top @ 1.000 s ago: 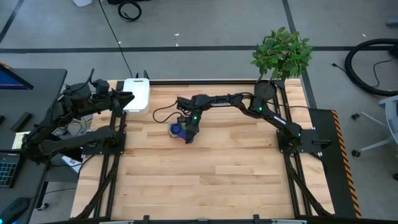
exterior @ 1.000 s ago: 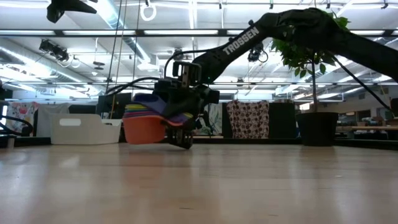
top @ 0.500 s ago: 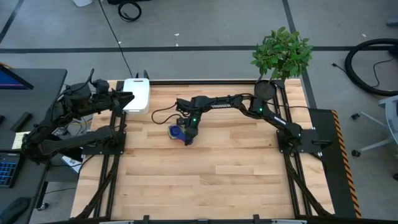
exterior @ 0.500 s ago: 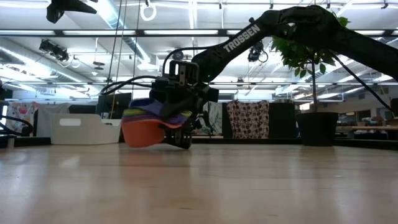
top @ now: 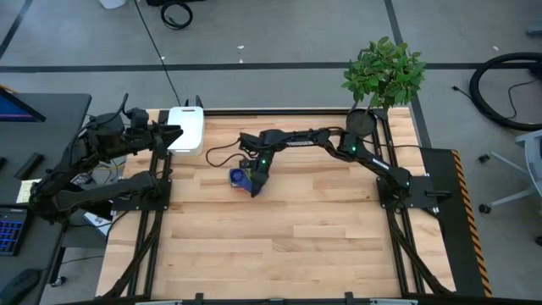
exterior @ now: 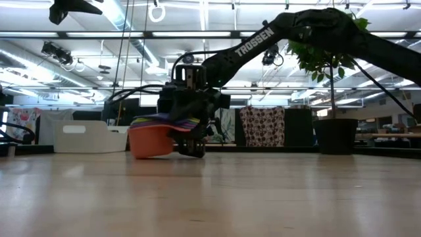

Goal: Nest measuring cups in basket
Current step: Put the stacked of measuring cups into the white bin

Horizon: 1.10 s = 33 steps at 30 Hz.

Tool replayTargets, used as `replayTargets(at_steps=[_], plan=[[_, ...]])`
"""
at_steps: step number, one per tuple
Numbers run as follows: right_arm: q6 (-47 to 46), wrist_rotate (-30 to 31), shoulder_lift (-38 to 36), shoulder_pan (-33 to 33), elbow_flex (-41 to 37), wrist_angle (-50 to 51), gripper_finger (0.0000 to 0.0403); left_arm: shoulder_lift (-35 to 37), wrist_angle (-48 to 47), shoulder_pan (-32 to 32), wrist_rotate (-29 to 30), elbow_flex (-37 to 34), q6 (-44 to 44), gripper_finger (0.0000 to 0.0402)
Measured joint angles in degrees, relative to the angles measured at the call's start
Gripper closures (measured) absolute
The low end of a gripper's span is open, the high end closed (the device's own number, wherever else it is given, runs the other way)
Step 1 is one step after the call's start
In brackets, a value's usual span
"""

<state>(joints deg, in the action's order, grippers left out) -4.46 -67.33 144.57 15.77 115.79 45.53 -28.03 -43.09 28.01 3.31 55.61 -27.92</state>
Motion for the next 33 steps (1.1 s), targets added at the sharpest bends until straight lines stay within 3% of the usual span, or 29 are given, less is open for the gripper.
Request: replayTargets(at_steps=[11, 23, 28, 33], plan=[[-1.92, 0.87, -0.02, 3.73, 2.10, 6.35, 0.0275, 0.00, -0.01, -0.02, -1.48, 0.00, 0.09, 0.0260], [8.05, -0.80, -2.47, 3.43, 2.19, 14.03, 0.0275, 0.00, -0.02, -0.02, -1.70, 0.00, 0.15, 0.0260], [8.66, 2.29, -5.23, 3.69, 2.21, 14.50, 0.0275, 0.00, -0.04, -0.02, -1.70, 0.00, 0.15, 0.0260], [8.81, 11.23, -5.97, 4.16, 2.28, 14.72, 0.0275, 0.00, -0.04, -0.02, -1.70, 0.00, 0.17, 0.0260]])
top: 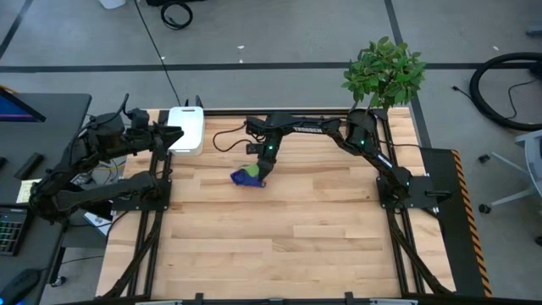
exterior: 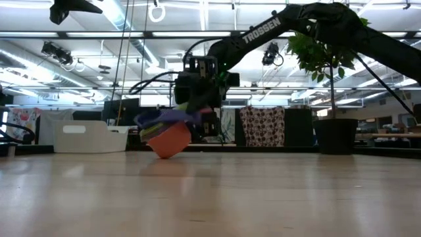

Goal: Nest measuring cups in basket
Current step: Put the stacked of measuring cups into the white bin

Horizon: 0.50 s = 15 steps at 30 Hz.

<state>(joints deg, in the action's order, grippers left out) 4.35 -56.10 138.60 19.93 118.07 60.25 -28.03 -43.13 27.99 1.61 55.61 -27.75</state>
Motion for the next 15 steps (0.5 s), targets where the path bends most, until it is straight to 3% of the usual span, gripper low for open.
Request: replayTargets(at_steps=[15], plan=[[2.50, 0.56, 0.05, -0.03, -3.23, -1.27, 0.0290, 0.00, 0.04, 0.00, 0.02, 0.00, -0.10, 0.0260]])
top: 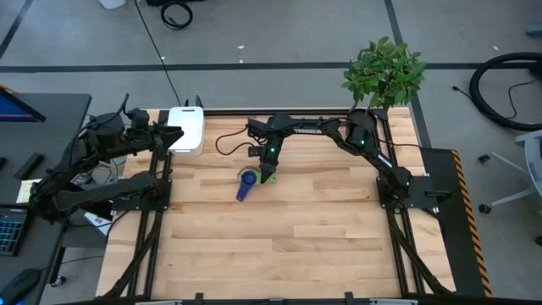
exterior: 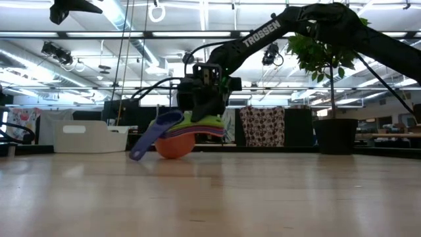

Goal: Nest measuring cups in basket
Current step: Put the stacked of measuring cups into the white bin

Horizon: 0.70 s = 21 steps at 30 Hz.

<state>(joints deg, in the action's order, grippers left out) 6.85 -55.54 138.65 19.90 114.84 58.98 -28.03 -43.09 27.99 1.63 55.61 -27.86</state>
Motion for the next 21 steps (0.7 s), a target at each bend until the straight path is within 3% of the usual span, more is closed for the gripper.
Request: replayTargets(at_steps=[11, 21], plan=[[2.35, -2.12, 0.00, 0.09, -0.03, -0.20, 0.0323, 0.00, 0.02, 0.00, 0.00, 0.00, -0.04, 0.0260], [0.64, -18.25, 0.00, 0.52, -3.91, -2.56, 0.0323, 0.00, 0.04, 0.00, 0.00, 0.00, -1.23, 0.0260]])
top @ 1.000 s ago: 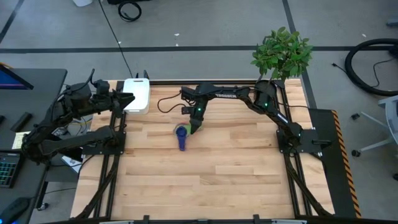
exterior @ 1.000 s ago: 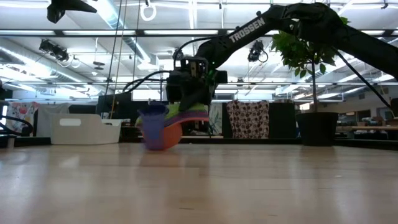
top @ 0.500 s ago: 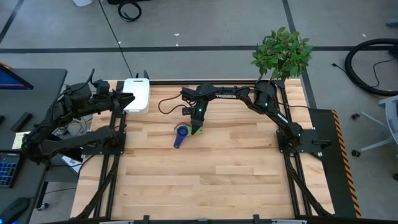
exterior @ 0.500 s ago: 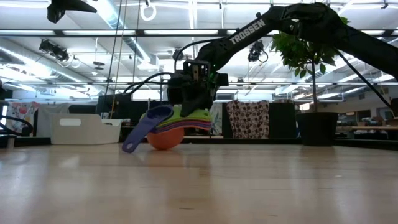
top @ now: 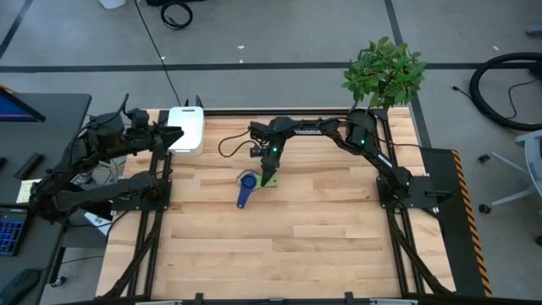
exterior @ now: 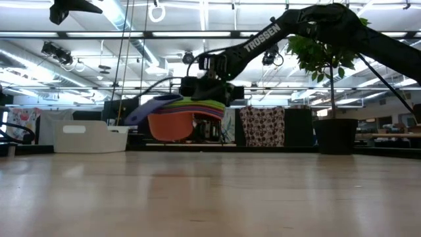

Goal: Nest measuring cups in basket
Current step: Put the stacked of measuring cups into the white bin

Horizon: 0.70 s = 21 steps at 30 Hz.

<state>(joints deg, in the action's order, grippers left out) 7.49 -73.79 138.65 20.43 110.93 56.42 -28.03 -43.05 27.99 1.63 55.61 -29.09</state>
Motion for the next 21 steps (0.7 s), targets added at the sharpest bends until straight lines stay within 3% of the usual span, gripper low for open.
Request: replayTargets(at_steps=[12, 16, 21], plan=[[-9.77, -8.14, -0.02, -1.26, -11.55, -17.27, 0.0323, 0.00, 0.00, 0.02, 0.00, 0.00, -0.34, 0.0260], [-11.97, -5.17, -0.23, -1.74, -12.06, -18.41, 0.0322, 0.00, 0.02, 0.01, 0.00, 0.00, -0.38, 0.0260], [-12.92, -3.16, -0.35, -2.01, -12.04, -18.67, 0.0269, 0.00, 0.69, 0.00, 0.00, 0.00, -0.38, 0.0260]])
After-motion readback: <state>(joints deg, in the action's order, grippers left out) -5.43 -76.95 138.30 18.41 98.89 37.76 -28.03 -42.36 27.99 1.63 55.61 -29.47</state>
